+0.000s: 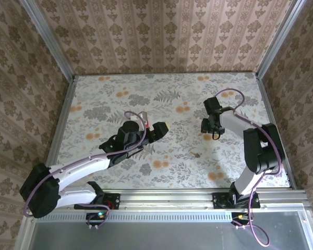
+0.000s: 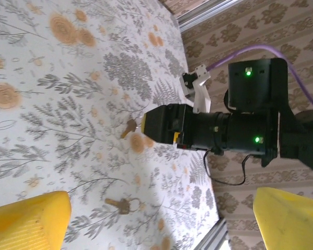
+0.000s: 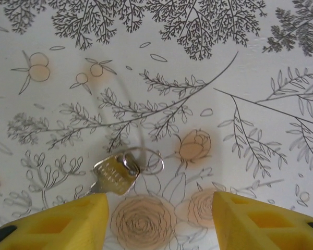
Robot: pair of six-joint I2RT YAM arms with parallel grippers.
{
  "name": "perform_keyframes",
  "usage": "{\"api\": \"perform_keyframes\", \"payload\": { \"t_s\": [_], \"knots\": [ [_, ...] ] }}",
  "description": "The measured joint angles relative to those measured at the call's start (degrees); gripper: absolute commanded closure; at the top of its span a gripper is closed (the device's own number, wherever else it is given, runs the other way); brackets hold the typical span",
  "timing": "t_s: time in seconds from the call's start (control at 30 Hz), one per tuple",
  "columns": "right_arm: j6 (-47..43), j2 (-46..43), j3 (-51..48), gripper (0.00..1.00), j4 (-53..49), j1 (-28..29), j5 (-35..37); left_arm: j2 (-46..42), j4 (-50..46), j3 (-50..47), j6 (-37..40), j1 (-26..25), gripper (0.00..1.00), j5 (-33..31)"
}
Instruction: Unlock with the key
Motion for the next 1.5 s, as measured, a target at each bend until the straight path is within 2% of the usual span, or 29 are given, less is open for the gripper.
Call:
{"api": "perform_keyframes", "payload": {
  "t_s": [0.43,1.1,1.5],
  "knots": [
    [-1.31,5.4,3.96,0.55,0.57,-0.81,-2.95,-2.12,-3.43,-1.79,1.77,1.07,0.09,-0.76],
    [-0.57,7.74,6.12,0.87,0.81,-0.7,-4.33,-2.29,-3.43,-3.89,2.14,1.81,0.09,-0.79],
    [0.48,7.8,5.62,1.0,1.25,-0.7,-4.52,-2.51,-2.78,-5.03,2.14,1.81,0.09,-0.81]
  ]
}}
